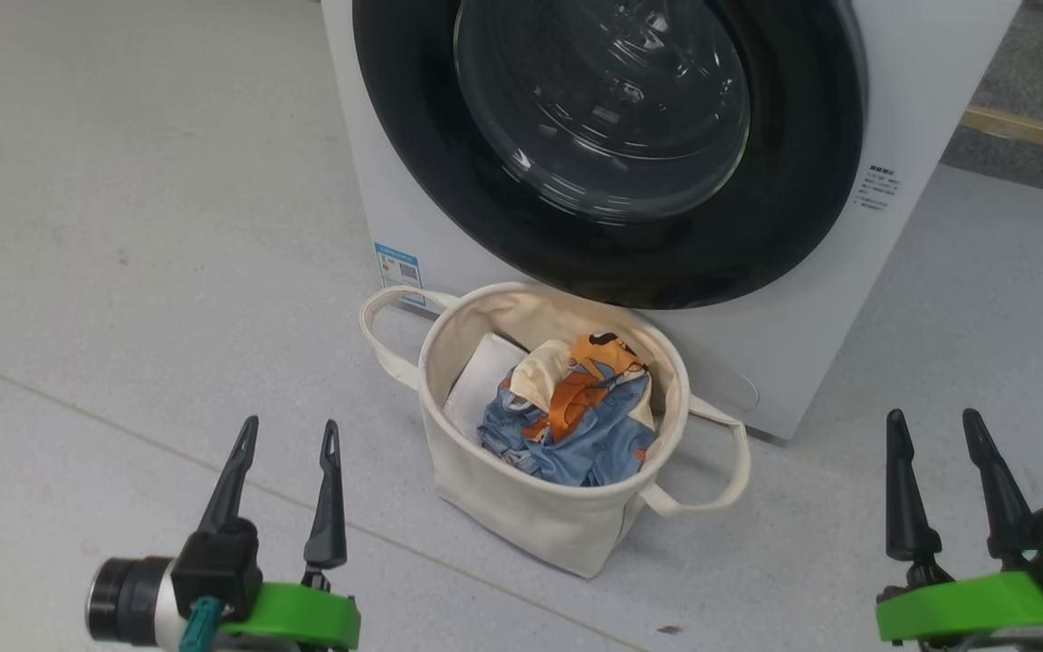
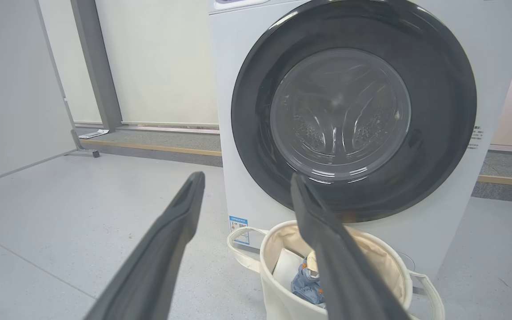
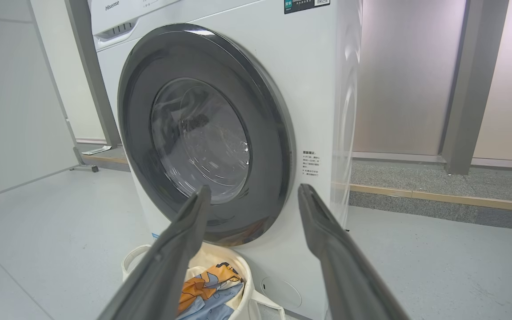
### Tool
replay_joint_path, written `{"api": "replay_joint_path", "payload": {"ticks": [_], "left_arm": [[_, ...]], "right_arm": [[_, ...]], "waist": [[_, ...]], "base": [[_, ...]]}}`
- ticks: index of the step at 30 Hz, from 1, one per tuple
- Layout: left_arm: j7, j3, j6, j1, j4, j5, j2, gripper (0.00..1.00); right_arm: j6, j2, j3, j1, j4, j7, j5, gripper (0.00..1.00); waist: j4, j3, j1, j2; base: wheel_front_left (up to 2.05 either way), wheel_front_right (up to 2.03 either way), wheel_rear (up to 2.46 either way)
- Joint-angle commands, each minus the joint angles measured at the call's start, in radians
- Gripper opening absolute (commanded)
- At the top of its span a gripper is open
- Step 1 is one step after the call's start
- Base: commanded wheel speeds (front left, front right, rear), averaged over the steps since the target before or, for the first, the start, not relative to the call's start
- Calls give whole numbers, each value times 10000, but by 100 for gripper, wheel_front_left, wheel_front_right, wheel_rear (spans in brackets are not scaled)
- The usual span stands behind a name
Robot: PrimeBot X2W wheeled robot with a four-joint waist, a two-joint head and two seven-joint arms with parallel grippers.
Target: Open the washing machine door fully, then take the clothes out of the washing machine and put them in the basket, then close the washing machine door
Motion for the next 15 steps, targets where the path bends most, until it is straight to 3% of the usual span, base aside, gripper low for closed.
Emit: {"api": "replay_joint_path", "payload": {"ticks": [1,14,15], "left_arm": [[-118,372,-17,-375,-291,16,16,100],[-118,399,-158,-310,-167,-13,22,100],[1,59,-186,3,136,0,6,0]], "right_arm": [[0,-79,215,-366,-330,-48,29,100],[0,-79,347,-355,-278,-48,84,100],[0,0,96,0,17,0,16,0]], "waist": [[0,-32,0,0],[-60,-192,0,0],[-60,-193,0,0]], "base": [[0,0,0],[0,0,0],[0,0,0]]}}
